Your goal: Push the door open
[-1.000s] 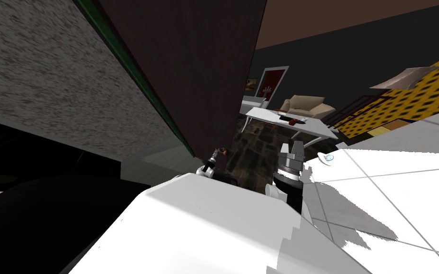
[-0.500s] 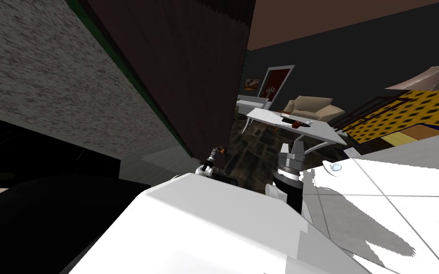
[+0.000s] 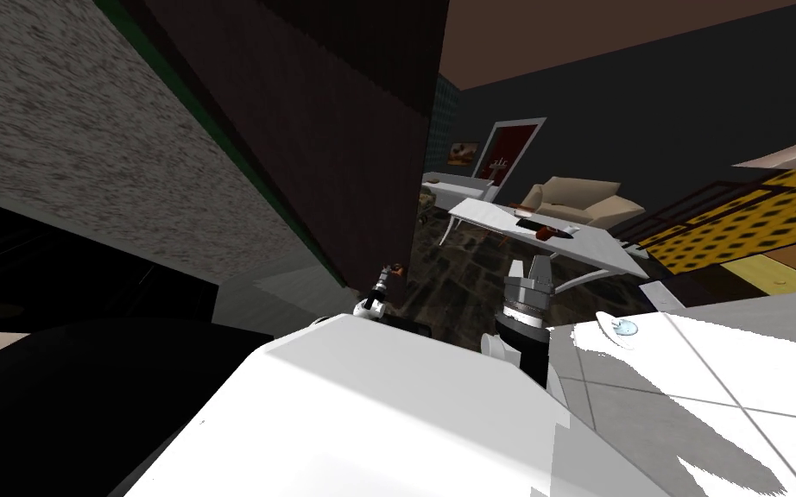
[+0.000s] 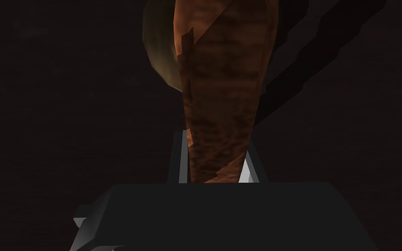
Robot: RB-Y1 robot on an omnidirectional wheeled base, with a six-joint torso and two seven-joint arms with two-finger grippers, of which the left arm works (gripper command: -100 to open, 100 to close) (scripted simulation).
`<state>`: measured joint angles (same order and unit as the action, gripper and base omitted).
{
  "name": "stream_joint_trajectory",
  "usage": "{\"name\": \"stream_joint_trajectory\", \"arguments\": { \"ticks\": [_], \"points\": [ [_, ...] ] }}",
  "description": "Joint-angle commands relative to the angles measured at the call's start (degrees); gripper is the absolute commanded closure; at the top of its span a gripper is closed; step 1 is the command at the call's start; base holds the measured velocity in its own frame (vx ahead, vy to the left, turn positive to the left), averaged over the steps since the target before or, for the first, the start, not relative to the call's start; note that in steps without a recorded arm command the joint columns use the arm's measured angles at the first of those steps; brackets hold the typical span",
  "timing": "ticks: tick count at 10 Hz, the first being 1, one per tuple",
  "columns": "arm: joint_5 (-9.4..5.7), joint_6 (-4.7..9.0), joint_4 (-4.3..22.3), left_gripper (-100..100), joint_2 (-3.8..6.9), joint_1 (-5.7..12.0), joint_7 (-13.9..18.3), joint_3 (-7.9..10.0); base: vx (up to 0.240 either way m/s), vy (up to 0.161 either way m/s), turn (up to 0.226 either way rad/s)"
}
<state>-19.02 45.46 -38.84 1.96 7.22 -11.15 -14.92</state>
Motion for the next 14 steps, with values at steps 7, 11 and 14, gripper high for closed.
{"name": "stream_joint_trajectory", "arguments": {
  "ticks": [7,11,14],
  "points": [
    [-1.58,0.59,0.79,100,1.18,0.64,-0.77,4.17,0.144,-0.081,0.055],
    [-2.71,0.80,1.04,100,2.28,0.76,-1.37,6.32,0.200,-0.085,0.046],
    [-3.71,0.99,1.26,100,2.86,0.87,-1.89,8.21,0.188,-0.081,0.050]
  ]
}}
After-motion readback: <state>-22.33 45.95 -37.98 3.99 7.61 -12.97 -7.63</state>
